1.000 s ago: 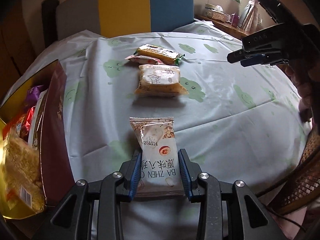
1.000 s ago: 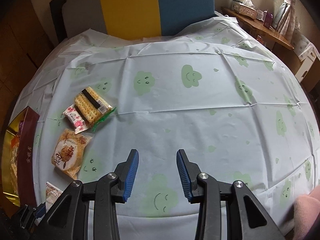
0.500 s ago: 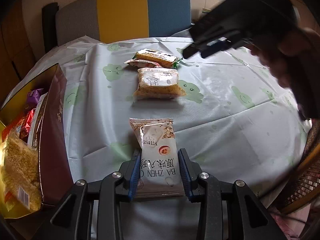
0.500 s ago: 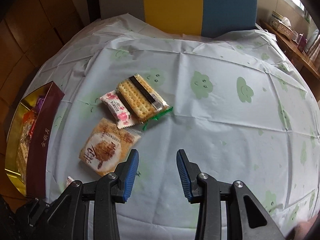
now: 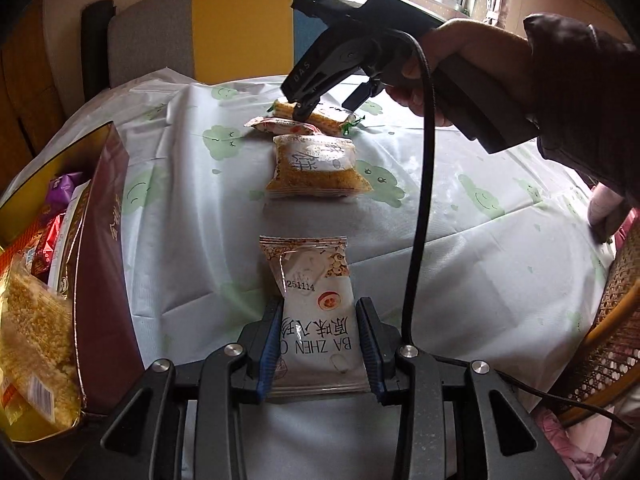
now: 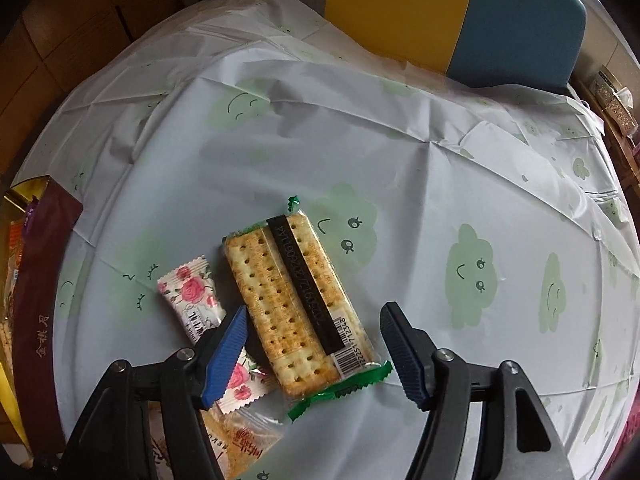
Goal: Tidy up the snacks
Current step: 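Carry the white packet toward the tray with left while right grasps the saltine packet, then drop the white packet into the gold tray by opening the left gripper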
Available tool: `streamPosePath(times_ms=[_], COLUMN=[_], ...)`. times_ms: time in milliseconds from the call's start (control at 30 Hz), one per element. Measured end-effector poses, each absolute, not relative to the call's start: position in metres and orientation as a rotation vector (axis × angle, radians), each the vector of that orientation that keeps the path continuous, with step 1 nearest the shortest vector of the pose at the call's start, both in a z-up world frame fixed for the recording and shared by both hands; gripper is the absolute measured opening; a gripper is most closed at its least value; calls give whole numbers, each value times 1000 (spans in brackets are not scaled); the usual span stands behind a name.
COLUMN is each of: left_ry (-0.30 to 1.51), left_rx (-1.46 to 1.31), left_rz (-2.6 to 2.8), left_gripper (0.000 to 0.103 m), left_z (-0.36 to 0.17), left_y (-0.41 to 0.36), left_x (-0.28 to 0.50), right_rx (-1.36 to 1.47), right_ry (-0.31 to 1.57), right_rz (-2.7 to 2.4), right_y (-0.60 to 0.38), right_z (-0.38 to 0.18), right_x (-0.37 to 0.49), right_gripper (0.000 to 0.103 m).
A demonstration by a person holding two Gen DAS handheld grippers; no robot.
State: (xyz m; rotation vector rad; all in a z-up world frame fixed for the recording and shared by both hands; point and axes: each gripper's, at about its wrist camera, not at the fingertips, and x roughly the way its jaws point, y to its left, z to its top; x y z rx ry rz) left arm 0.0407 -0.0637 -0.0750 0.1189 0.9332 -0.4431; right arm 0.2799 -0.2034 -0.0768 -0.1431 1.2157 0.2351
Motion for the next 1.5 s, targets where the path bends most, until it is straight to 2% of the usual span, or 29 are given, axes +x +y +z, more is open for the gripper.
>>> streamPosePath(times_ms=[67,133,433,567,900,1067,1300,1500], left_ry=[932,931,929,933,973,901,852,905], left_rx=[119,120,114,125,114,90,-80,-202], left_rz=[-442,-440,-433,-441,-422,-433,-303,-25], left_gripper=[38,38,38,38,33,33,33,33], left_z=[-75,-75,-76,-75,-69,-36,7,0], left_y=[-64,-64,-64,-64,-64,-56,11,104], left_x=[41,41,39,40,50,42,58,80], right_rx=[-117,-116,-60,-3,-48,-54,-74,-127], right_ry=[1222,1218,1326,1312,1267,1264,1253,1244], right_rz=[226,189,97,100,112,118,119,118], right_y=[-209,-218,-295,-315,-311,-308,-308,-298], right_z=[-78,-76,-82,-84,-85,-85,-86,-85], right_x=[281,279,227,200,187,187,186,183], right_gripper=[55,54,53,53,52,53,53,52])
